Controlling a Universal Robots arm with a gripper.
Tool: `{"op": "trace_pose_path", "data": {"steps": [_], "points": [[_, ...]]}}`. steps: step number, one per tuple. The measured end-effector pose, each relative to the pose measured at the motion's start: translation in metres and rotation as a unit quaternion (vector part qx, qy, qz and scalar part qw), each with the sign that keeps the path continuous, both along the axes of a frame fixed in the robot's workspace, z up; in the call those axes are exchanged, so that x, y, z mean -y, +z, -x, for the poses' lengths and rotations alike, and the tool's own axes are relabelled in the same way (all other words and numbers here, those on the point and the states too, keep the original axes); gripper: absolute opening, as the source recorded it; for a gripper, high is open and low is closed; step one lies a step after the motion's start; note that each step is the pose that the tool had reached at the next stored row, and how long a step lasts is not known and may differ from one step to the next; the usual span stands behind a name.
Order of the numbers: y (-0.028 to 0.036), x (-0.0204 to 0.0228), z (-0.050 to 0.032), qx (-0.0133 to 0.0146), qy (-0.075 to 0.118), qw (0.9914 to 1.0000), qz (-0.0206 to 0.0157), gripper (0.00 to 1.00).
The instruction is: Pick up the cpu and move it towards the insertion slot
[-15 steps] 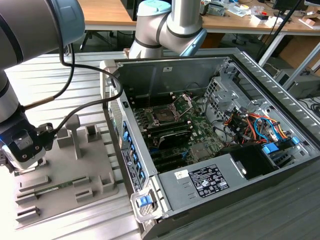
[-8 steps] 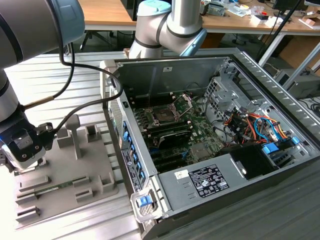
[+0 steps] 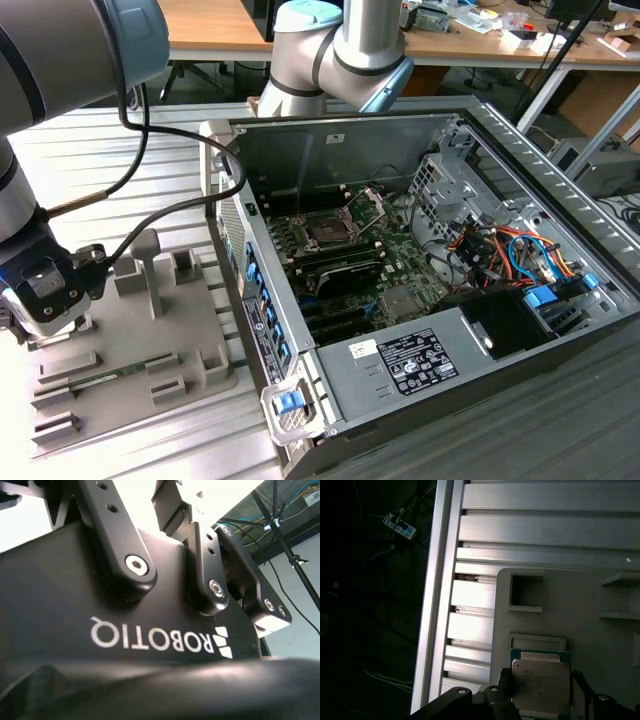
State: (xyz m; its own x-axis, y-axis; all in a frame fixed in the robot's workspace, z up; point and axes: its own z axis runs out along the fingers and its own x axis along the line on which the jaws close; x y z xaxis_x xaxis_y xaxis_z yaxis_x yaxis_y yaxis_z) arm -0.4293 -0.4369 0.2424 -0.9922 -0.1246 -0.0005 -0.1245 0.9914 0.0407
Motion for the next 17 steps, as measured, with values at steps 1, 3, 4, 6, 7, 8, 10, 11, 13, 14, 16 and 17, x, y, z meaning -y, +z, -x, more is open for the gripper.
{"op": "trace_pose_path", "data": {"steps": [1, 3, 4, 6, 7, 8, 10, 11, 13, 14, 16, 17], "points": [[0.0005, 0.0, 0.0, 0.0, 0.0, 1.0, -0.0002, 0.55], [0.0011, 0.0, 0.0, 0.0, 0.0, 1.0, -0.0005, 0.55], [0.0012, 0.0, 0.0, 0.0, 0.0, 1.0, -0.0006, 0.55], [0.0016, 0.0, 0.0, 0.0, 0.0, 1.0, -0.0007, 0.55], [0.0018, 0.0, 0.0, 0.0, 0.0, 1.0, -0.0008, 0.55], [0.0019, 0.0, 0.0, 0.0, 0.0, 1.0, -0.0008, 0.55], [0.0027, 0.0, 0.0, 0.0, 0.0, 1.0, -0.0011, 0.55], [0.0028, 0.0, 0.0, 0.0, 0.0, 1.0, -0.0012, 0.55], [0.0031, 0.0, 0.0, 0.0, 0.0, 1.0, -0.0012, 0.55], [0.0033, 0.0, 0.0, 0.0, 0.0, 1.0, -0.0013, 0.55], [0.0036, 0.0, 0.0, 0.0, 0.0, 1.0, -0.0014, 0.55], [0.0038, 0.0, 0.0, 0.0, 0.0, 1.0, -0.0014, 0.55]]}}
